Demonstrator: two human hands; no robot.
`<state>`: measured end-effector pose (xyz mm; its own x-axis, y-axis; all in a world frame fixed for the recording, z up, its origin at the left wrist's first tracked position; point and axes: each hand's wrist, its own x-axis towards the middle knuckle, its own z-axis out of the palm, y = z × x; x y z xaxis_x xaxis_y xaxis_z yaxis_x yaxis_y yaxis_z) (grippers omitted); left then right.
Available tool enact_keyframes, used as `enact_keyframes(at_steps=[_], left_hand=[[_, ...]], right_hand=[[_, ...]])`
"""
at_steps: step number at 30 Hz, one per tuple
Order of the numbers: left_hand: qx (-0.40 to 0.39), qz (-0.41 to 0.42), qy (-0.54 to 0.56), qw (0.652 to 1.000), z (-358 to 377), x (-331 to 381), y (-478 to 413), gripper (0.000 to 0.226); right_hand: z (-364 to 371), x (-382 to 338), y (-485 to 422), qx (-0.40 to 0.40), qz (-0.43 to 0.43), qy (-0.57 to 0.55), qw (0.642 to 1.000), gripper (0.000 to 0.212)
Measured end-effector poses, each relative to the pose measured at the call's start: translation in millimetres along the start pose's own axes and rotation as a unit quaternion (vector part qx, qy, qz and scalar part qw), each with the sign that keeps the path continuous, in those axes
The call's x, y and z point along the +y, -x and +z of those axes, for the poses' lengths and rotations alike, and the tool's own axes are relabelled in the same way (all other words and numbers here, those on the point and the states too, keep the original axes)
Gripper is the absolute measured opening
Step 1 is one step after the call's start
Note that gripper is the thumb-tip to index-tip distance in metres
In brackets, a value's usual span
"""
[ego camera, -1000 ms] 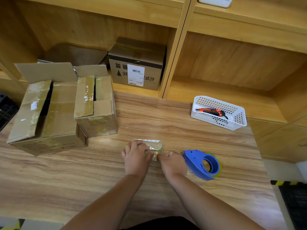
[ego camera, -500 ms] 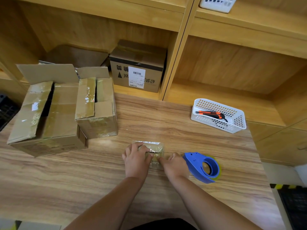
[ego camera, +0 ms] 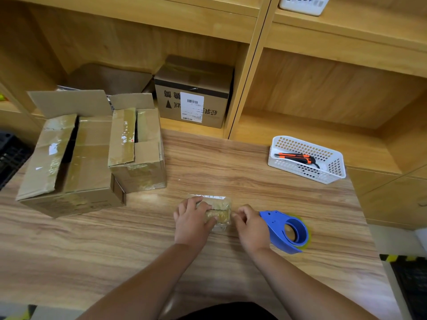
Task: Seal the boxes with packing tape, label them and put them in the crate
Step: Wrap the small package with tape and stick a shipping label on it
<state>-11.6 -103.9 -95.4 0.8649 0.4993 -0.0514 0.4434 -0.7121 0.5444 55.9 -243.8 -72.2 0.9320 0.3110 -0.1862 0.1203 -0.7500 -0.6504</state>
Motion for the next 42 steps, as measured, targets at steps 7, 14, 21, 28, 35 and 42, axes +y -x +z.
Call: enact_keyframes(at_steps=[7,14,21,28,35,42], left_hand=[[-0.021,0.015,-0.025,0.999,-2.5,-1.8,0.5,0.05],[-0.027,0.08,-0.11,0.99,-9.8,-3.0,-2.4,0.053],[-0.017,0.121,-0.19,0.974,-8.3,-6.5,-4.5,0.06],[-0.012,0.108,-0.139,0.984,-2.6,-10.5,-2.2,0.063],[-0.001,0.093,-0.153,0.984,4.0,-9.8,-1.3,0.062],[0.022,0.117,-0.154,0.981,4.6,-11.1,0.6,0.066]], right_hand=[[5.6,8.7,-7.0,-0.074,-0.186,0.153,0.968,0.025],[6.3,12.8,-7.0,-0.095,-0.21,0.186,0.955,0.026],[6.4,8.0,-11.4,-0.083,-0.236,0.187,0.95,0.024],[9.0,6.4,-11.7,-0.053,-0.278,0.24,0.929,0.053],[11.4,9.4,-13.3,-0.047,-0.294,0.199,0.934,0.034],[-10.5,35.3,-9.0,-0.083,-0.26,0.211,0.939,0.037]])
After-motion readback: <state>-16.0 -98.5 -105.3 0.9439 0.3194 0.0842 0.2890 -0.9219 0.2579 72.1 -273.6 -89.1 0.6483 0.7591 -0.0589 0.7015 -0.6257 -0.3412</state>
